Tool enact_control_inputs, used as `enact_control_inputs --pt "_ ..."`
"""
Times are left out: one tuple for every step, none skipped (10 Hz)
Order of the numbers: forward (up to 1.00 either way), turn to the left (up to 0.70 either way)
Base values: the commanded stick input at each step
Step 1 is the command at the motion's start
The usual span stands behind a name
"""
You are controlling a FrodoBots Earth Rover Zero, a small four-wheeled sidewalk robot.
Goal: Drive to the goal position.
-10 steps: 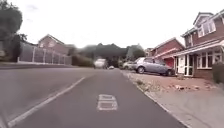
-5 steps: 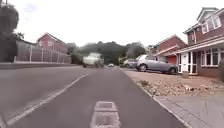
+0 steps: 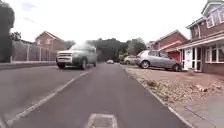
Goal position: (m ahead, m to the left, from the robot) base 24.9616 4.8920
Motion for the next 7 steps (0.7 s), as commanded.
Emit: enact_control_inputs --pt "1.0 0.0" --pt "1.0 0.0" --pt "1.0 0.0" --pt "1.0 0.0" --pt "1.0 0.0" --pt "1.0 0.0" --pt "1.0 0.0"
